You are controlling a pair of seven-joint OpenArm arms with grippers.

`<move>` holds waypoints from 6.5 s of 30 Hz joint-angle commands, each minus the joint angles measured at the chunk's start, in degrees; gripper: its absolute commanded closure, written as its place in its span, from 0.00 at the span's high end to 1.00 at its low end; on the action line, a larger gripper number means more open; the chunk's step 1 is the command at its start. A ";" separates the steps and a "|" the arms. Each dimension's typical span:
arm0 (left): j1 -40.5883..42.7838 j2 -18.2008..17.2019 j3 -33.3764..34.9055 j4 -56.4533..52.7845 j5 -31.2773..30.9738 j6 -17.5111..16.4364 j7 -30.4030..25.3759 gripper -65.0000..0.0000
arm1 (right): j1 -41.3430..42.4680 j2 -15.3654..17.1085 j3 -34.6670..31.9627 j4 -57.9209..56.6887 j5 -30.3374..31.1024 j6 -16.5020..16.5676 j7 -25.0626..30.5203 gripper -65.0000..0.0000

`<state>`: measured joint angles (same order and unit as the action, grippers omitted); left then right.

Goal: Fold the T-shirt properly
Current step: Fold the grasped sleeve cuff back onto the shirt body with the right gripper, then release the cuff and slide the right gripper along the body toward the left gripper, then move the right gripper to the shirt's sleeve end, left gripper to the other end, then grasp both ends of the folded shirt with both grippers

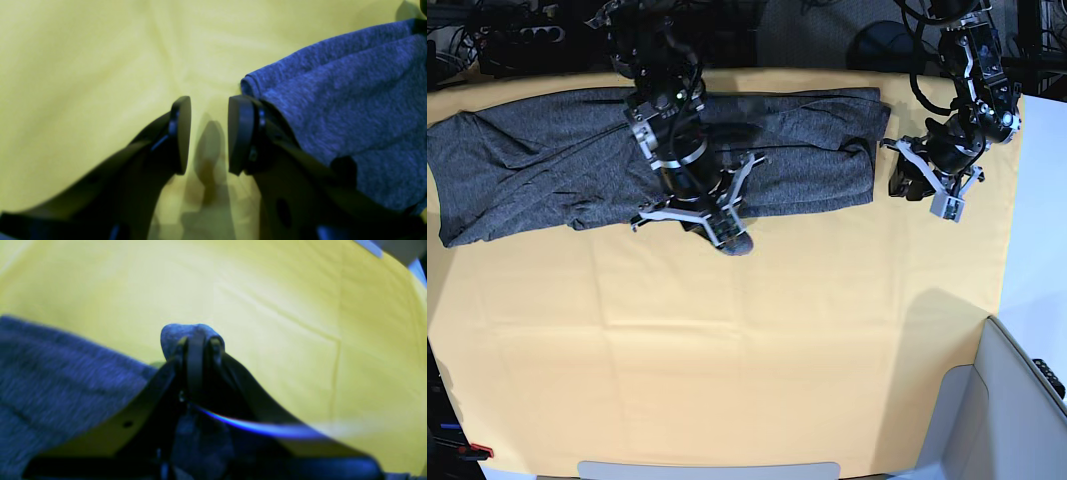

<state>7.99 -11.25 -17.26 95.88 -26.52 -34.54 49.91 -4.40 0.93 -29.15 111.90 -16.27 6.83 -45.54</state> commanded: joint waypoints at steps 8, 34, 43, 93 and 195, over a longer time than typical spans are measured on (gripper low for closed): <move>-0.56 -0.67 -0.19 0.87 -0.77 -0.14 -0.90 0.29 | -2.41 -0.71 -12.66 1.20 -15.68 -0.19 1.28 0.01; -0.38 -0.67 -0.19 0.87 -0.77 -0.14 -0.90 0.29 | -3.38 -0.36 -23.38 -1.96 -20.25 0.25 -5.05 0.60; -0.47 -0.67 -0.19 0.87 -0.77 -0.14 -0.90 0.29 | -2.58 -0.27 -23.73 -1.79 -17.62 0.33 -4.88 0.60; -0.56 -0.32 -0.19 -1.50 -0.77 -0.14 -0.90 0.29 | 9.81 -9.93 -28.66 -20.78 5.85 -21.20 -13.93 0.01; -2.49 0.30 -10.39 -0.01 -23.63 6.46 30.09 0.32 | -9.88 1.84 52.40 4.89 43.66 -13.47 -10.15 0.30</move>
<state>6.20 -10.26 -27.31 94.96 -49.10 -28.05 80.34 -14.59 2.39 23.18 115.72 26.98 -6.83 -56.80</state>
